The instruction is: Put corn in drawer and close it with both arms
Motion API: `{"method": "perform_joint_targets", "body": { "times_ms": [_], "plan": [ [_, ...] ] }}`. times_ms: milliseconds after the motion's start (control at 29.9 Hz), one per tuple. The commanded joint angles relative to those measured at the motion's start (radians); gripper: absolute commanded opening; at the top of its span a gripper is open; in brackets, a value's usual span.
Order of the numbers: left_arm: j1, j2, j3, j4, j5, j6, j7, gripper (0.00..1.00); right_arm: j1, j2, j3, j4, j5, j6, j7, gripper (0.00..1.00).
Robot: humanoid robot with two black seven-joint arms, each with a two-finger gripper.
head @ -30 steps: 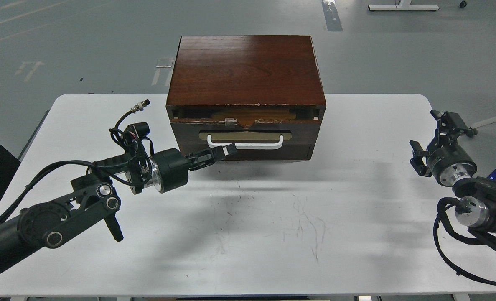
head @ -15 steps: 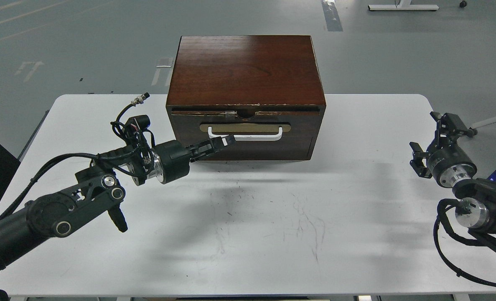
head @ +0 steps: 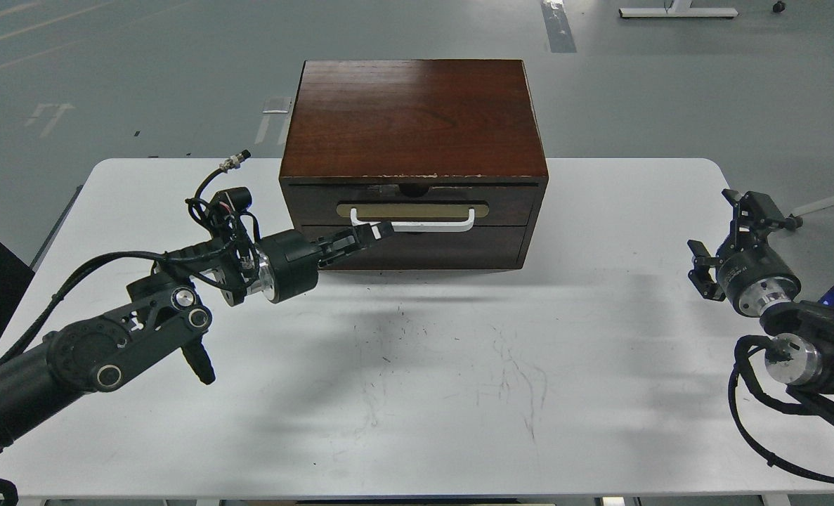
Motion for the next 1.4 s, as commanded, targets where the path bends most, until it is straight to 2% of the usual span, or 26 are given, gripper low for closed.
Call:
{"method": "perform_joint_targets", "body": {
  "times_ms": [0,134,201,301,334,401,434,468,602,668,735,936,1170,1337,1370],
  "plan": [
    [0.004,0.007,0.006,-0.016,-0.008,-0.008,-0.001,0.0,0.0,0.0,0.0,0.002,0.0,0.0,0.0,0.97],
    [0.016,0.046,0.006,-0.09,-0.035,-0.071,-0.016,0.0,0.0,0.0,0.0,0.002,0.0,0.002,0.0,0.97],
    [0.029,0.078,0.007,-0.137,-0.052,-0.104,-0.041,0.0,0.001,0.0,0.001,0.0,0.0,0.002,0.0,0.97],
    [0.044,0.1,0.0,-0.174,-0.077,-0.112,-0.082,0.01,0.001,0.0,0.006,0.0,0.0,0.003,0.0,0.97],
    [0.049,0.113,-0.004,-0.182,-0.107,-0.112,-0.111,0.23,0.003,-0.002,0.009,0.0,0.0,0.003,0.0,0.97],
    [0.049,0.126,-0.004,-0.187,-0.153,-0.112,-0.14,0.54,0.003,-0.002,0.011,-0.002,0.0,0.003,0.0,0.97],
    [0.049,0.138,-0.008,-0.19,-0.208,-0.112,-0.165,0.86,0.006,-0.002,0.014,0.0,0.0,0.005,0.0,0.97],
    [0.049,0.156,-0.019,-0.2,-0.273,-0.112,-0.183,0.98,0.01,-0.002,0.014,0.0,0.0,0.005,0.0,0.97],
    [0.049,0.202,-0.092,-0.234,-0.455,-0.143,-0.191,0.98,0.021,-0.003,0.018,0.0,0.0,0.017,0.0,0.98],
    [0.049,0.219,-0.183,-0.236,-0.627,-0.208,-0.188,0.98,0.04,-0.006,0.021,0.002,0.0,0.031,0.0,0.98],
    [0.049,0.225,-0.252,-0.228,-0.737,-0.236,-0.182,0.98,0.056,-0.006,0.023,0.002,0.0,0.034,0.0,0.98],
    [0.049,0.279,-0.344,-0.149,-0.878,-0.227,-0.177,0.98,0.116,-0.002,0.026,0.003,0.0,0.034,0.0,1.0],
    [0.093,0.305,-0.349,-0.029,-0.959,-0.178,-0.159,0.98,0.146,0.024,0.041,-0.005,0.0,0.028,0.0,1.0],
    [0.191,0.293,-0.347,0.046,-1.089,-0.184,-0.087,0.98,0.146,0.055,0.049,-0.009,-0.002,0.02,0.0,1.0],
    [0.204,0.29,-0.347,0.051,-1.094,-0.184,-0.087,0.98,0.146,0.058,0.047,-0.009,-0.002,0.02,0.0,1.0]
  ]
}}
